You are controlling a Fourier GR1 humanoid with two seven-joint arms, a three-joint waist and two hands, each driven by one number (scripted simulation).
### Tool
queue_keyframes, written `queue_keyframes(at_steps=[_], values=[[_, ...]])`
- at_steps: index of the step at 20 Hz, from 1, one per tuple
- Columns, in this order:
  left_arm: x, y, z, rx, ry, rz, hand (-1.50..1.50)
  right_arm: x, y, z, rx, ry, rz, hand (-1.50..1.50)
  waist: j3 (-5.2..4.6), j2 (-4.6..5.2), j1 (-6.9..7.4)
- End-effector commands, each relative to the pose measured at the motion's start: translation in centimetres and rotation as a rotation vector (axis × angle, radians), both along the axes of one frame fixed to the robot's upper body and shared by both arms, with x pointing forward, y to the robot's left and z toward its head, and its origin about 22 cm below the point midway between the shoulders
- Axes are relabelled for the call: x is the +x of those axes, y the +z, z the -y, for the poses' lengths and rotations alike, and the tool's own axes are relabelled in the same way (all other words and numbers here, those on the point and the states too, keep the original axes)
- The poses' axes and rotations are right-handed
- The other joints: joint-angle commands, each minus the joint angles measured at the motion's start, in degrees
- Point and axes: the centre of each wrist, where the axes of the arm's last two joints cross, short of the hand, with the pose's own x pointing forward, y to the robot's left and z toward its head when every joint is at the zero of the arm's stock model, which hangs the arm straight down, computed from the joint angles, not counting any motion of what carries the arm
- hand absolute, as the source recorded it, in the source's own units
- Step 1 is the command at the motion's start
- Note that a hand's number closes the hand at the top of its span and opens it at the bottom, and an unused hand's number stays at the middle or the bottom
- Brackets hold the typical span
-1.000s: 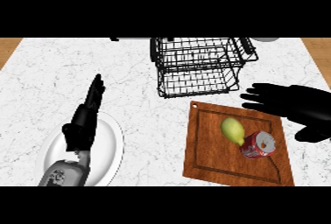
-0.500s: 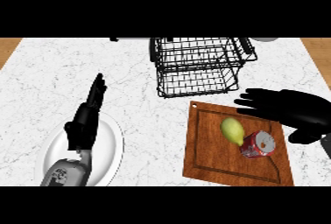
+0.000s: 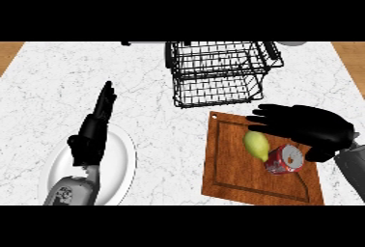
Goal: Pick the lemon from the cutting board and place it in the tiered basket
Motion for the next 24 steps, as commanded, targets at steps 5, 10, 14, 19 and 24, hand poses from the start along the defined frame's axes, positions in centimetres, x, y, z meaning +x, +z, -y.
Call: queue_keyframes(at_steps=[5, 10, 14, 19, 24], values=[[-0.6, 0.3, -1.8, 0.011, -0.01, 0.018, 0.0, 1.2, -0.9, -2.1, -0.023, 0.011, -0.048, -1.5, 0.01, 0.0, 0.1], [-0.2, 0.5, 0.3, -0.001, 0.001, 0.001, 0.0, 1.5, 0.6, -1.5, -0.034, 0.013, -0.084, -1.5, 0.0, -0.03, -0.1], [-0.2, 0.2, -0.2, 0.005, 0.0, -0.012, 0.0, 2.2, -2.5, -3.2, -0.018, 0.023, -0.079, -1.5, 0.02, 0.06, 0.21], [-1.2, -0.4, -0.2, -0.002, 0.002, -0.002, 0.0, 0.4, -4.9, -3.0, 0.009, 0.025, -0.095, -1.5, 0.02, -0.02, 0.01], [1.1, 0.1, 0.7, -0.012, 0.007, -0.011, 0.0, 1.9, -3.6, -3.9, 0.007, 0.031, -0.116, -1.5, 0.01, 0.05, -0.14]])
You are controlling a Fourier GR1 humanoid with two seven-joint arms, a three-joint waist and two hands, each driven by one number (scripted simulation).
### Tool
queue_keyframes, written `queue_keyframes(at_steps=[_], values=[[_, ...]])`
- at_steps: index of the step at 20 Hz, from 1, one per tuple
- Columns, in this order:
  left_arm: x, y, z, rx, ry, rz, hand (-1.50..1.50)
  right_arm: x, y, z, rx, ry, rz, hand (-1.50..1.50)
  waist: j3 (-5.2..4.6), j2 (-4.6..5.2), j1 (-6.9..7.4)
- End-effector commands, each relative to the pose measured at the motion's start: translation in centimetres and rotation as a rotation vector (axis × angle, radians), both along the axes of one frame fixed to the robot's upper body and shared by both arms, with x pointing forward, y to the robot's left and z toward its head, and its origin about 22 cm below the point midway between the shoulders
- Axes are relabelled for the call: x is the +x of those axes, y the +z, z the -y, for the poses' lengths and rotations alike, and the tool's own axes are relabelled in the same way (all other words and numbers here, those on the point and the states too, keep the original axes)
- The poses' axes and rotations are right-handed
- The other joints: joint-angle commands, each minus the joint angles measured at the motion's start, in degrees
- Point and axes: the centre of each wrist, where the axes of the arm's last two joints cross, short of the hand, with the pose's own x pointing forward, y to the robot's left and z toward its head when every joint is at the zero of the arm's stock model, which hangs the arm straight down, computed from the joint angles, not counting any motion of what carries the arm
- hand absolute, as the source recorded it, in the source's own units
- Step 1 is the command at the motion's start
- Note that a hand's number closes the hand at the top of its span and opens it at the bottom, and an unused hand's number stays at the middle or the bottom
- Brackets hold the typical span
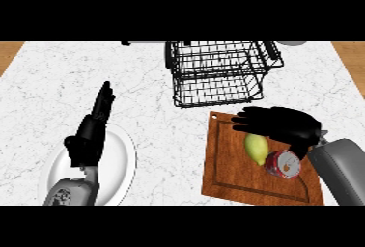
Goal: Pick the lemon from the cutting board and place it in the tiered basket
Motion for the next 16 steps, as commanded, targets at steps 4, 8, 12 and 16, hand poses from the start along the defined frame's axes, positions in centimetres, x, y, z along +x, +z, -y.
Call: queue_keyframes(at_steps=[4, 8, 12, 16], values=[[-0.7, -0.1, -1.2, 0.003, -0.011, -0.004, 0.0, -1.4, -2.1, -0.7, 0.097, -0.013, -0.069, -1.5, 0.0, -0.07, -0.13], [-0.4, -1.2, 0.0, 0.003, 0.003, 0.001, 0.0, 0.6, -2.2, 0.1, 0.145, 0.022, 0.033, 1.5, 0.01, 0.05, 0.08], [-0.3, -0.7, 0.6, 0.0, -0.005, -0.008, 0.0, -0.1, -3.9, -2.3, 0.166, 0.064, 0.17, 1.5, 0.03, 0.07, 0.21], [0.3, 0.0, -1.0, 0.002, -0.002, 0.004, 0.0, -1.0, -4.3, -7.1, 0.005, -0.228, 0.137, 1.5, -0.15, -0.24, 0.11]])
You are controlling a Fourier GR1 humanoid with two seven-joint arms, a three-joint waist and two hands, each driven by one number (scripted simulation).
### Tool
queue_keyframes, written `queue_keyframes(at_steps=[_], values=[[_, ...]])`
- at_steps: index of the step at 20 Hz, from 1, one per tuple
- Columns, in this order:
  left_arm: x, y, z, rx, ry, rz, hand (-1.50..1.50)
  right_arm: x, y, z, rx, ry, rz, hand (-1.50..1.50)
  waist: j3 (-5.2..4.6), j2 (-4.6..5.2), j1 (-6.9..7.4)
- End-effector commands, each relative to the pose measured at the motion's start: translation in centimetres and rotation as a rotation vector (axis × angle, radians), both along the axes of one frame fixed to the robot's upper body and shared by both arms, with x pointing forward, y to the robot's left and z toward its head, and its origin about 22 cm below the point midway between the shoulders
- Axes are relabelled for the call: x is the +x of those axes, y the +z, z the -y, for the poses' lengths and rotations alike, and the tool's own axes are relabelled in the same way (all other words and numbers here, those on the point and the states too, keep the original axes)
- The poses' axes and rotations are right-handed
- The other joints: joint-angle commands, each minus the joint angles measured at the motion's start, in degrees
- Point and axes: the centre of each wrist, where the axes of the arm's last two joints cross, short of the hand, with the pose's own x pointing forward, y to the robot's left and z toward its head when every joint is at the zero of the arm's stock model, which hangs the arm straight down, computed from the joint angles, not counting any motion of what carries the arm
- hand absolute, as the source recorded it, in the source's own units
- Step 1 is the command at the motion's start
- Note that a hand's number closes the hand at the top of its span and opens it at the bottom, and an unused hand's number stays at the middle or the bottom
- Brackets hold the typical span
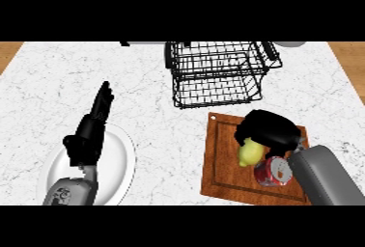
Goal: Pick the lemon from the cutting board and place it in the tiered basket
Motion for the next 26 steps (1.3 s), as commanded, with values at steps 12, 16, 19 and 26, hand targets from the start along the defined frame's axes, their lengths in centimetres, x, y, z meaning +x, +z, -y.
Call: queue_keyframes(at_steps=[12, 16, 19, 26], values=[[-0.1, -0.4, 1.4, 0.007, -0.008, -0.003, 0.0, -1.9, 1.8, -12.1, -0.326, -0.982, 0.046, 1.5, 0.38, -0.35, 0.3], [0.1, 0.1, 1.3, 0.005, -0.032, 0.002, 0.0, -2.9, 6.8, -15.6, -0.27, -1.106, 0.148, 1.5, 0.43, -0.37, 1.61], [0.0, -0.2, 1.1, 0.001, -0.03, -0.006, 0.0, -4.4, 11.3, -17.7, -0.183, -1.159, 0.217, 1.5, 0.4, -0.42, 2.0], [0.9, -0.1, 0.8, 0.015, -0.033, -0.005, 0.0, -6.2, 20.7, -20.3, -0.005, -1.25, 0.324, 1.5, 0.35, -0.14, 1.72]])
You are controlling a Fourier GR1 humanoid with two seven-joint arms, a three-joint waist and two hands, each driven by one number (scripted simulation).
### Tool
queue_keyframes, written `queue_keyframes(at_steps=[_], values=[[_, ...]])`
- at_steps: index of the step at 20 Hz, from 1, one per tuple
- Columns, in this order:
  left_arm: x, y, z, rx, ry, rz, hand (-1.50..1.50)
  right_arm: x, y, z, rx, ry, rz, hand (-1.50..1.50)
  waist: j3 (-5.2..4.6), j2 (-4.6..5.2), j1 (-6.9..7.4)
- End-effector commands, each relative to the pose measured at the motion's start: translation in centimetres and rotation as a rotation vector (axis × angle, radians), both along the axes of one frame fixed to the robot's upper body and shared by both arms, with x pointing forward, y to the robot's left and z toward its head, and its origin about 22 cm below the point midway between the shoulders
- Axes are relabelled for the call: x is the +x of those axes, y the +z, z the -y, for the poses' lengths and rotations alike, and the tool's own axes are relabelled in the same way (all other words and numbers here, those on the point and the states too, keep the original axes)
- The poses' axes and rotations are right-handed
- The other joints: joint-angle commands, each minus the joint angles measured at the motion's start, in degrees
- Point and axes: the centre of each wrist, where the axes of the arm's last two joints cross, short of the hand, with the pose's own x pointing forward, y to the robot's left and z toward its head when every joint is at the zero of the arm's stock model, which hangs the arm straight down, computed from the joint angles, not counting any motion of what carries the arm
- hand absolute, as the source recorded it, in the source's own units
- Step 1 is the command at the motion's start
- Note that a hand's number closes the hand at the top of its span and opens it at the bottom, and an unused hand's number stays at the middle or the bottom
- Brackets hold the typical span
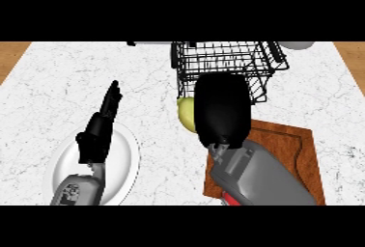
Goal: Pick the lemon from the cutting board and place it in the tiered basket
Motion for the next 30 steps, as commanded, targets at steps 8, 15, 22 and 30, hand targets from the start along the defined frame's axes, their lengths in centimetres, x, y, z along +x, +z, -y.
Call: queue_keyframes(at_steps=[8, 15, 22, 30], values=[[-0.6, 0.5, 0.4, -0.003, -0.003, 0.007, 0.0, -0.3, 10.3, -1.7, 0.165, -0.152, 0.069, 1.5, 0.05, 0.09, -0.09], [0.3, 0.4, -0.6, 0.016, 0.001, 0.003, 0.0, 2.9, 13.3, -3.2, 0.307, -0.145, 0.059, 1.5, 0.03, 0.66, 0.01], [-0.2, 0.4, -1.7, 0.002, 0.026, 0.012, 0.0, 6.2, 12.9, -2.4, 0.244, -0.207, 0.1, 1.5, 0.08, 0.73, -0.94], [0.0, 0.7, -0.6, 0.001, 0.023, 0.014, 0.0, 10.3, 10.2, -0.9, 0.187, -0.218, 0.094, 1.5, 0.13, 0.76, -1.1]])
